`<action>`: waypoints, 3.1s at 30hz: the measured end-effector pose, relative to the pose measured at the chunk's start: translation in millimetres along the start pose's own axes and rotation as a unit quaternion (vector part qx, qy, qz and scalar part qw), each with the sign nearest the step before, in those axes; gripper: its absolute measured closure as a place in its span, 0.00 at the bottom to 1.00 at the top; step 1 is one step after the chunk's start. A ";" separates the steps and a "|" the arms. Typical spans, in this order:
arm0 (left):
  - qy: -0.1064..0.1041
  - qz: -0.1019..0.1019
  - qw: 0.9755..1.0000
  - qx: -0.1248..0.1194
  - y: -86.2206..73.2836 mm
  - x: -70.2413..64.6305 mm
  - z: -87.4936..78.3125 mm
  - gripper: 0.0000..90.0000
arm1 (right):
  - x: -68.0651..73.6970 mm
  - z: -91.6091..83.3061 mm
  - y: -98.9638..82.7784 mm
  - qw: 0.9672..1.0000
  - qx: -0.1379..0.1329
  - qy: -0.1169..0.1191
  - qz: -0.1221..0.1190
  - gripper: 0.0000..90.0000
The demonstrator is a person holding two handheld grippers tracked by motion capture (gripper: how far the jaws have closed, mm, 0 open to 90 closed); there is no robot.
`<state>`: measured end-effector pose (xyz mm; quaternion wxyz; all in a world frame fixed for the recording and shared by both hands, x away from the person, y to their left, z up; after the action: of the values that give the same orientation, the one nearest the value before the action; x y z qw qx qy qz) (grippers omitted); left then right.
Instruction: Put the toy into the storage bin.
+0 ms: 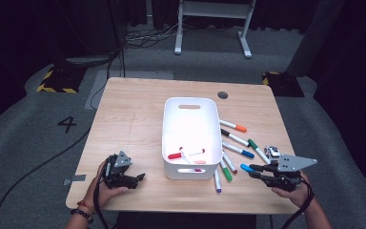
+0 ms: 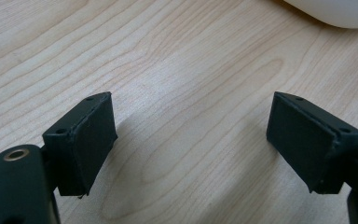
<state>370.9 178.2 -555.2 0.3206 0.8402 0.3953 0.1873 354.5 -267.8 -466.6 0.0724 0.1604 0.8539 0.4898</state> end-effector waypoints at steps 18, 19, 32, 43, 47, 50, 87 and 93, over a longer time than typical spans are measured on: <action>0.001 0.001 1.000 0.000 0.0 0.3 -0.1 0.18 | -6.4 11.6 101.0 0.999 -0.008 -0.007 -0.051 0.83; 0.001 0.002 1.000 0.000 0.0 0.3 -0.1 0.18 | -5.7 14.8 107.7 0.998 -0.006 -0.006 -0.055 0.83; -0.001 -0.001 1.000 0.001 -0.1 -0.1 -0.1 0.18 | -2.4 57.9 155.9 0.997 0.020 0.023 -0.073 0.83; 0.001 0.001 1.000 0.000 0.0 0.3 -0.1 0.18 | 7.5 99.7 182.4 0.994 0.058 0.044 -0.083 0.83; 0.000 0.000 1.000 0.000 0.0 0.0 0.0 0.18 | 12.7 111.2 187.8 0.993 0.066 0.050 -0.085 0.83; -0.001 0.000 1.000 0.000 0.0 -0.1 0.0 0.18 | 20.5 128.0 189.2 0.991 0.085 0.058 -0.089 0.83; 0.001 0.002 1.000 0.000 0.0 0.3 -0.1 0.18 | 27.0 169.3 145.0 0.965 0.239 0.068 -0.079 0.75; -0.001 -0.001 1.000 0.001 -0.1 -0.2 0.0 0.18 | 25.4 154.8 148.5 0.973 0.208 0.064 -0.073 0.77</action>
<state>370.8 178.2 -555.3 0.3205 0.8403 0.3957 0.1860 404.2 -63.5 -416.9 0.0177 0.0774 0.9493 0.3040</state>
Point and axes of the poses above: each handheld gripper's, and its own axes: z roughly forward along the jaws, y roughly out of its top, x roughly to its left, the point moved 7 cm from there along z, roughly forward along the jaws, and after that the axes turned 7 degrees about y, right-handed, at the moved point
